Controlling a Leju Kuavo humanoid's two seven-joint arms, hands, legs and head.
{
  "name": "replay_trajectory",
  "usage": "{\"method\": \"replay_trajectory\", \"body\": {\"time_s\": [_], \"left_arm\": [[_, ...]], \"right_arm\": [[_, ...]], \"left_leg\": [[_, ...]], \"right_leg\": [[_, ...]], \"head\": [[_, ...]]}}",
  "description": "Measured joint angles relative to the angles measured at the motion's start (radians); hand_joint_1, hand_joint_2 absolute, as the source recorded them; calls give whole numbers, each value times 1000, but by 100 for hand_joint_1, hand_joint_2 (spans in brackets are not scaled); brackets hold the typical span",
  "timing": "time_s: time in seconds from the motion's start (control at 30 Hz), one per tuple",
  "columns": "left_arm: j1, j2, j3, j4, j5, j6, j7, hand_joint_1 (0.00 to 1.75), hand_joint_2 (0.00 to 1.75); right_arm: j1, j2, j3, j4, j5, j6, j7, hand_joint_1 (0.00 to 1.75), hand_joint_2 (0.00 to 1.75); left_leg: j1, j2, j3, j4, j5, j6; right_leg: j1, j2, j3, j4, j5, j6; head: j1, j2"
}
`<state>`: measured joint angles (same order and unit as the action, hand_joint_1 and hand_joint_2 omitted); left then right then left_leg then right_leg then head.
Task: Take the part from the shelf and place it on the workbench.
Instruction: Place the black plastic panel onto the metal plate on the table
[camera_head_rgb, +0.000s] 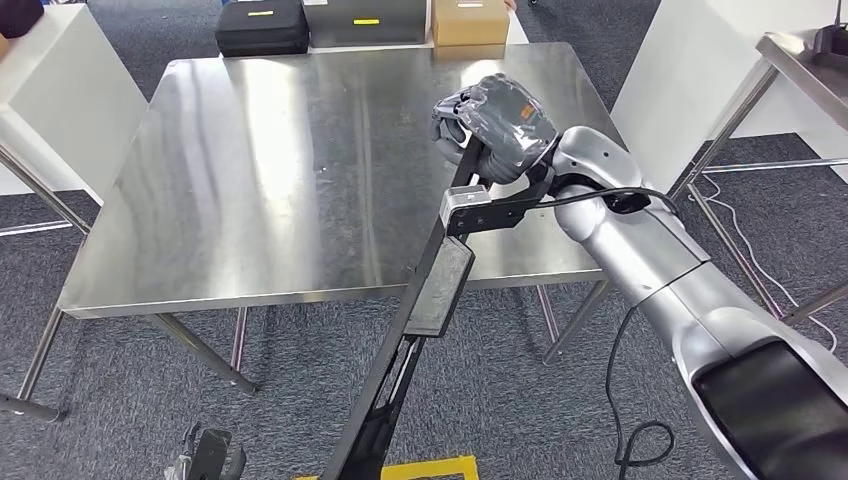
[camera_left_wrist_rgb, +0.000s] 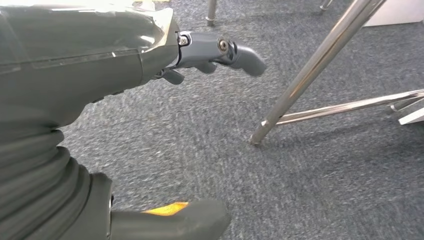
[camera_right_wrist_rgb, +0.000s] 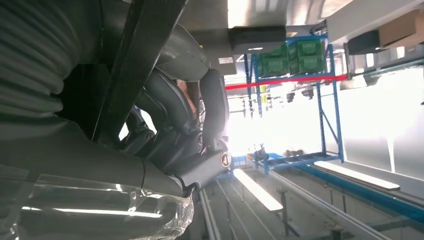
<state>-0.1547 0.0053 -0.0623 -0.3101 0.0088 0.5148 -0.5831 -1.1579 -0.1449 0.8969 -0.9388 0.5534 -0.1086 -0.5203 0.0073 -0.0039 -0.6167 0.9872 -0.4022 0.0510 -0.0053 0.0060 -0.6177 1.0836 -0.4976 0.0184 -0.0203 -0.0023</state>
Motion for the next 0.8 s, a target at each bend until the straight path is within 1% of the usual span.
{"method": "replay_trajectory", "body": {"time_s": [0.07, 0.1, 0.13, 0.17, 0.2, 0.23, 0.27, 0.3, 0.33, 0.37, 0.43, 0.47, 0.5, 0.53, 0.57, 0.6, 0.63, 0.67, 0.7, 0.73, 0.77, 0.8], "left_arm": [[0, -1, -4, 0, -1, -3, 0, 0, 175], [0, -1, -6, 0, -2, -5, 0, 0, 175], [0, -2, -9, 0, -4, -6, 1, 0, 175], [1, -2, -10, 0, -6, -7, 2, 0, 175], [1, -3, -12, 0, -7, -8, 4, 0, 175], [1, -4, -13, 0, -8, -8, 5, 0, 175], [0, -4, -13, 0, -8, -8, 5, 0, 175], [0, -4, -14, 0, -8, -8, 6, 0, 175], [0, -4, -14, 0, -8, -9, 6, 0, 175], [-1, -4, -14, 0, -8, -9, 7, 0, 175], [-1, -4, -15, 0, -9, -10, 7, 0, 175], [-1, -4, -16, 0, -9, -10, 8, 0, 175], [-1, -4, -17, 0, -9, -10, 8, 0, 175], [-1, -3, -19, 0, -9, -11, 9, 0, 175], [-1, -2, -20, 0, -9, -11, 10, 0, 175], [0, -1, -21, 0, -9, -11, 11, 0, 175], [1, -1, -21, 0, -8, -11, 12, 0, 175], [3, 0, -21, 0, -8, -11, 12, 0, 175], [3, 0, -22, 0, -7, -11, 11, 0, 175], [3, 1, -22, 0, -7, -11, 10, 0, 175], [3, 2, -22, 0, -7, -10, 8, 0, 175], [3, 3, -22, 0, -6, -10, 7, 0, 175]], "right_arm": [[5, -2, 3, 0, -10, 20, 8, 162, 175], [12, -4, 4, 0, -14, 29, 13, 162, 175], [18, -7, 5, 0, -18, 35, 16, 162, 175], [23, -9, 6, 0, -21, 39, 18, 162, 175], [25, -11, 6, 0, -25, 44, 20, 162, 175], [25, -12, 6, 0, -30, 49, 21, 162, 175], [24, -14, 6, -1, -34, 55, 22, 162, 175], [23, -15, 7, -3, -39, 61, 23, 162, 175], [23, -15, 7, -4, -44, 67, 24, 162, 175], [22, -16, 7, -5, -47, 71, 24, 162, 175], [18, -18, 6, -6, -50, 73, 25, 162, 175], [14, -19, 6, -7, -51, 72, 25, 162, 175], [9, -18, 5, -8, -50, 72, 26, 162, 175], [5, -16, 5, -8, -49, 71, 26, 162, 175], [3, -15, 6, -8, -46, 72, 26, 162, 175], [2, -14, 8, -8, -42, 73, 26, 162, 175], [2, -14, 11, -8, -37, 74, 26, 162, 175], [2, -13, 15, -8, -34, 75, 25, 162, 175], [2, -11, 20, -8, -32, 76, 25, 162, 175], [2, -9, 23, -8, -32, 78, 25, 162, 175], [2, -6, 27, -8, -34, 81, 24, 162, 175], [1, -3, 29, -8, -37, 83, 23, 162, 175]], "left_leg": [[-2, 0, 7, -1, -5, 6], [-3, -1, 10, 0, -8, 7], [-3, -3, 13, 0, -11, 8], [-3, -6, 17, 0, -15, 7], [-3, -8, 22, 1, -19, 5], [-3, -10, 27, 2, -25, 1], [-6, -11, 30, 5, -30, -4], [-7, -11, 31, 7, -35, -8], [-9, -11, 31, 8, -39, -13], [-9, -11, 31, 9, -42, -18], [-6, -9, 29, 16, -52, -27], [-4, -7, 21, 36, -65, -33], [-2, -5, 2, 78, -89, -39], [1, -3, -28, 138, -119, -45], [3, -2, -65, 206, -147, -50], [5, -1, -100, 265, -165, -54], [7, 0, -123, 293, -163, -56], [9, 0, -127, 282, -139, -57], [11, 1, -110, 231, -99, -57], [13, 2, -79, 156, -54, -55], [12, 3, -48, 90, -23, -54], [10, 2, -25, 42, -7, -50]], "right_leg": [[-2, -1, -75, 135, -43, -3], [-2, -1, -109, 188, -54, -1], [-3, -1, -128, 207, -49, 4], [-4, -1, -125, 183, -29, 11], [-5, -2, -101, 120, 5, 19], [-6, -3, -68, 40, 41, 23], [-6, -4, -37, -27, 70, 23], [-6, -5, -15, -73, 88, 20], [-5, -5, -6, -92, 95, 14], [-4, -4, -4, -92, 94, 8], [-8, -3, -2, -93, 92, -4], [-12, -3, 1, -95, 91, -10], [-15, -2, 5, -96, 89, -15], [-16, -2, 7, -96, 87, -19], [-16, -2, 9, -96, 84, -22], [-15, -1, 12, -96, 82, -24], [-15, -1, 15, -96, 79, -24], [-15, 0, 19, -95, 75, -24], [-15, 0, 25, -95, 71, -22], [-16, 1, 33, -95, 65, -19], [-13, 1, 38, -96, 60, -15], [-11, 2, 42, -96, 56, -10]], "head": [[1, 0], [1, 0], [1, 0], [2, 0], [1, 0], [2, 0], [2, 0], [1, 0], [0, 0], [0, 0], [0, 0], [-2, 0], [-3, 0], [-5, 0], [-7, 0], [-6, 0], [-6, 0], [-6, 0], [-6, 0], [-6, 0], [-6, 0], [-6, 0]]}}
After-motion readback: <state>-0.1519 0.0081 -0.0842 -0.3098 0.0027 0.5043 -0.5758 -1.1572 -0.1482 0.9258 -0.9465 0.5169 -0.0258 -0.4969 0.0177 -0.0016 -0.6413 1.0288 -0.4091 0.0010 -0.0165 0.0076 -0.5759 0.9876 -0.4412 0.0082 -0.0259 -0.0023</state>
